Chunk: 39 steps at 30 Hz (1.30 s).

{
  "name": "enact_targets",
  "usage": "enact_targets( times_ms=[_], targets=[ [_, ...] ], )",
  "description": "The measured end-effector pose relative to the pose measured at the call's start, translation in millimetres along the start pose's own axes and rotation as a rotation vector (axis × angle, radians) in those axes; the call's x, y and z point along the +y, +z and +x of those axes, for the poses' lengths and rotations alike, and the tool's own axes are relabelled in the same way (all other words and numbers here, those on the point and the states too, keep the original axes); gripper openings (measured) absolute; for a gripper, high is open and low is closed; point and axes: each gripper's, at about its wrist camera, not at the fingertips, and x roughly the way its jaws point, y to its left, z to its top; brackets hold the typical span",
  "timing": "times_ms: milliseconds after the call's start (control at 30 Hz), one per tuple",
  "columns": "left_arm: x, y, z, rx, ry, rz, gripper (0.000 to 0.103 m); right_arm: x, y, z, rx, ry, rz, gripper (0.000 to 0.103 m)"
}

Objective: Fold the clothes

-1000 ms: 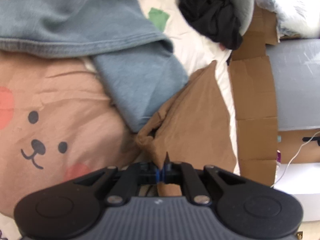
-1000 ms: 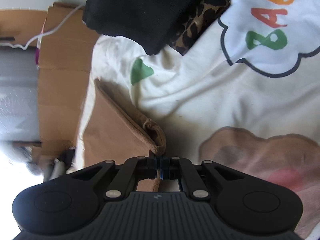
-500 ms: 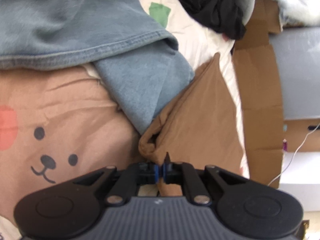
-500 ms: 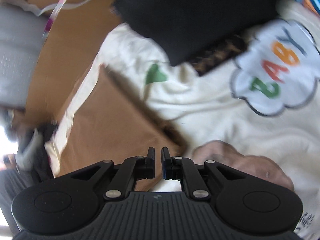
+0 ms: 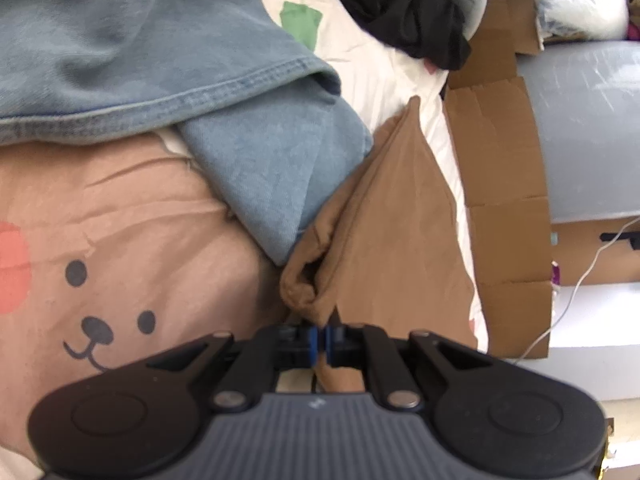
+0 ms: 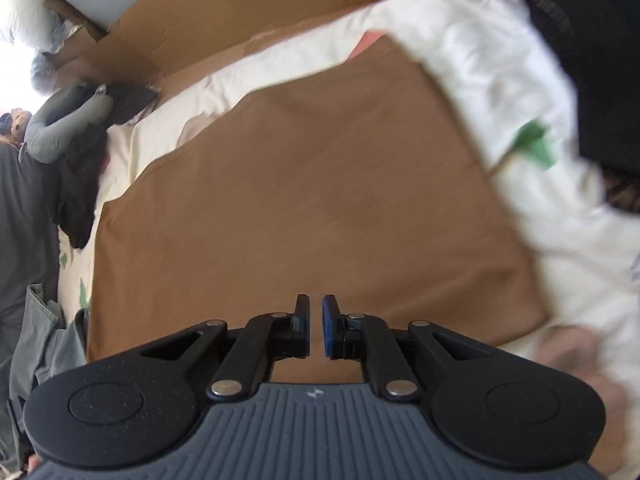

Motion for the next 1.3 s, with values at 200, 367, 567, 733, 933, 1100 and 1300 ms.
enact_targets(
  times_ms=[200,367,567,733,933,1100,1300],
  targets=[
    [6.2,-0.9,2.5,0.014,-0.018,0.006,0.004,32.6,-30.8,41.9,-0.029,-0.005,-0.037,0.006],
    [3.9,2.5,4.0,0.022,-0.005,0.044,0.004,65.9,-43.4,60.6,-0.058,-0.01,-0.112,0.006],
    [5.1,2.1,0.2,0.024,-0.006,0.05,0.004,109.1,-55.8,67.3,-0.083,-0.007,-0.27,0.006],
    [1.5,1.8,-0.7,0.017,-0.006,0.066,0.004,131.4,-47.3,72.4,-0.092,-0.078,-0.31,0.006],
    [1.0,-0.3,-0.2,0.002,-0.001,0.068,0.003,140.9,-49.7,81.3,-0.104,-0.136,-0.388,0.006],
    [6.6,-0.8,-3.2,-0.005,-0.011,0.062,0.003,130.6,-72.4,88.1,-0.052,-0.177,-0.39,0.004],
    [14.3,5.1,3.8,0.003,0.011,0.095,0.014,126.9,-106.7,88.3,-0.02,-0.2,-0.406,0.003]
  ],
)
